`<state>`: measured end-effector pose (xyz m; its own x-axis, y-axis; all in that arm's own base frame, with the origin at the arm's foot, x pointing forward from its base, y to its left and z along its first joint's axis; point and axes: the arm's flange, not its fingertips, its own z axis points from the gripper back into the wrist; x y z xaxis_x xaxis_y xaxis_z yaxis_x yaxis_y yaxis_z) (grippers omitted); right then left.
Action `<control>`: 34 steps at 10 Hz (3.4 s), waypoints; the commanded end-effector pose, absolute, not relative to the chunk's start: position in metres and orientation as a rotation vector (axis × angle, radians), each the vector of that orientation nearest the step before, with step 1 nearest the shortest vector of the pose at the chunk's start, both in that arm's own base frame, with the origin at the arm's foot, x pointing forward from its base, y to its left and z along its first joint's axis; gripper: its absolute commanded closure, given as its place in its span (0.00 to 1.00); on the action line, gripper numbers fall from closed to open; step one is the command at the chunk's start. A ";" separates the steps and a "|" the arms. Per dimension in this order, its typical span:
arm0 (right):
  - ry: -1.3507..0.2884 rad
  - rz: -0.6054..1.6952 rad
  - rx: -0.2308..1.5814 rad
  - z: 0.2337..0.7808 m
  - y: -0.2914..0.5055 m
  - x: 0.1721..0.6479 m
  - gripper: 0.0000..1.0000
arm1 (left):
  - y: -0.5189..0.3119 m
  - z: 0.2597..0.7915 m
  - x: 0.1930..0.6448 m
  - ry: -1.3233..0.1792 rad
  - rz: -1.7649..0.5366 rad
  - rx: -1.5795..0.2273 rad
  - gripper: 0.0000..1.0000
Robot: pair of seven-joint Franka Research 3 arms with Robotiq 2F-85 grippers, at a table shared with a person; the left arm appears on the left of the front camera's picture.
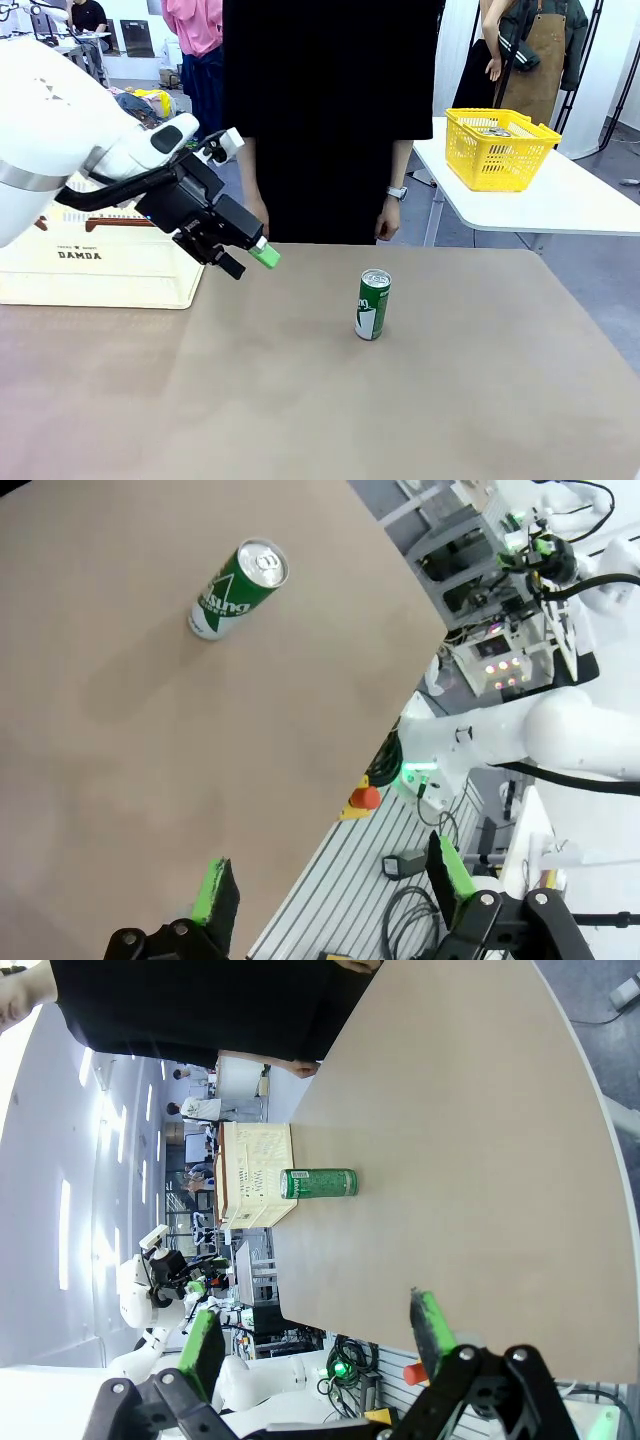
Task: Place the drinks into the Shopping basket.
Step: Pick up one drink and place it into the Shopping basket.
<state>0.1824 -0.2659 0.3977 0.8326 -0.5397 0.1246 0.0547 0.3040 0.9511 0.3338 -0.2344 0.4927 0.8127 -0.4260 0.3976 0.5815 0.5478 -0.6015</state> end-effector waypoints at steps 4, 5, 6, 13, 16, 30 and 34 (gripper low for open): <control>-0.508 -0.397 1.221 0.399 -0.267 0.185 0.00 | -0.305 0.523 0.358 -0.216 -0.426 -0.772 0.00; -0.508 -0.397 1.221 0.399 -0.267 0.185 0.00 | -0.335 0.534 0.376 -0.178 -0.488 -0.731 0.00; -0.508 -0.397 1.221 0.399 -0.267 0.185 0.00 | -0.361 0.541 0.394 -0.146 -0.523 -0.689 0.00; -0.508 -0.397 1.221 0.399 -0.267 0.185 0.00 | -0.483 0.516 0.463 -0.026 -0.488 -0.386 0.00; -0.508 -0.397 1.221 0.399 -0.267 0.185 0.00 | -0.500 0.483 0.466 -0.023 -0.374 -0.197 0.00; -0.508 -0.397 1.221 0.399 -0.267 0.185 0.00 | -0.535 0.392 0.464 -0.064 -0.445 -0.036 1.00; -0.508 -0.397 1.221 0.399 -0.267 0.185 0.00 | -0.516 0.413 0.458 -0.081 -0.434 -0.016 1.00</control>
<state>0.1821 -0.2662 0.3973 0.8323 -0.5400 0.1248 0.0542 0.3034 0.9513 0.4651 -0.5302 0.3952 0.9048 -0.4193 0.0742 0.4219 0.9064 -0.0229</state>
